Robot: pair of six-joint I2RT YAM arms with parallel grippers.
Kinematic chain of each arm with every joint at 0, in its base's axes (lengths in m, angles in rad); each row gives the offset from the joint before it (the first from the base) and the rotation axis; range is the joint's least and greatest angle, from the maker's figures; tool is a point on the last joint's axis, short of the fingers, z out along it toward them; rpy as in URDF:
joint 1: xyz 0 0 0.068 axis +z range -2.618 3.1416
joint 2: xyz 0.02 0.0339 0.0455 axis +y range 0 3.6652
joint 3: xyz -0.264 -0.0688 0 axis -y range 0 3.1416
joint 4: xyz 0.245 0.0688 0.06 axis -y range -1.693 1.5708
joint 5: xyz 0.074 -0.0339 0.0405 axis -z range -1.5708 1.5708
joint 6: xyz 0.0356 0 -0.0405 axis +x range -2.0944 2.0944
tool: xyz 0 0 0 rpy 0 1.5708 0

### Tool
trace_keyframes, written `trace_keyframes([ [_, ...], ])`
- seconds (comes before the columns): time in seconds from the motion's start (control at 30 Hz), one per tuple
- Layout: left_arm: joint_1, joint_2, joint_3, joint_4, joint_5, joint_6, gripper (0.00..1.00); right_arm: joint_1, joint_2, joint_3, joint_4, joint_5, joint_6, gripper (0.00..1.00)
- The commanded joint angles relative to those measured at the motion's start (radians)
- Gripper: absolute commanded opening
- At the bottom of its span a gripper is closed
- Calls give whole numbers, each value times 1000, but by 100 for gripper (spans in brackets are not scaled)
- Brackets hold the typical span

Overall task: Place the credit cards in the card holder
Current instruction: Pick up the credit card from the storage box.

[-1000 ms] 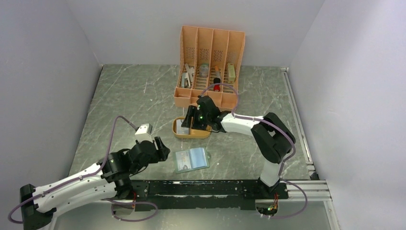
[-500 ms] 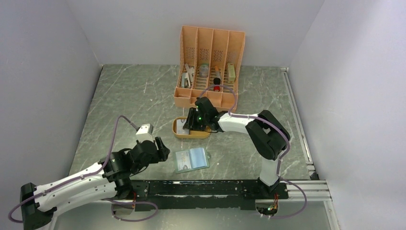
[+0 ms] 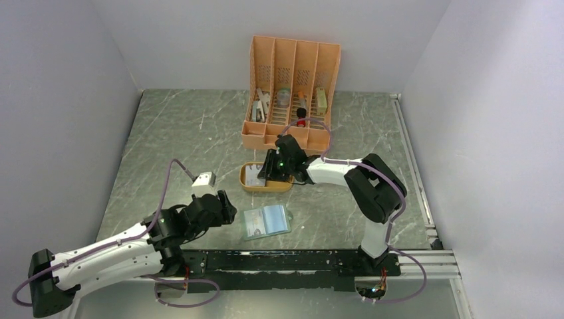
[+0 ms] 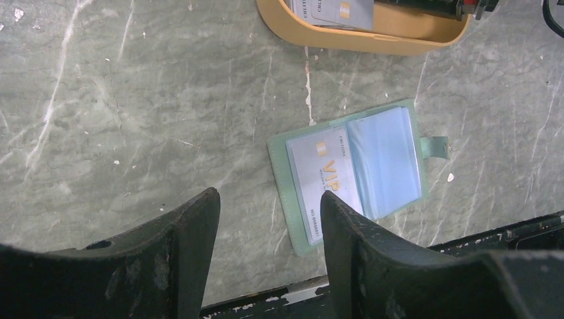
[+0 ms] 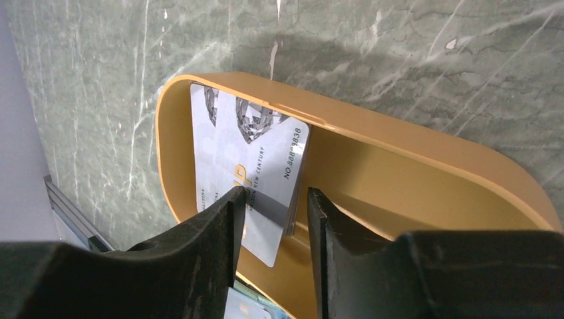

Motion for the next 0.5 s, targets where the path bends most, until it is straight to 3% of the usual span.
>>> trace_keyframes([
  [0.0,-2,-1,3,31,0,12,62,-8,-21,-15,3,-4,2,46],
  [0.13,-2,-4,0,29,-1,11,62,-12,-20,-12,0,-8,5,45],
  [0.47,-2,-2,-4,33,2,9,62,-17,-54,-40,18,-9,11,25],
])
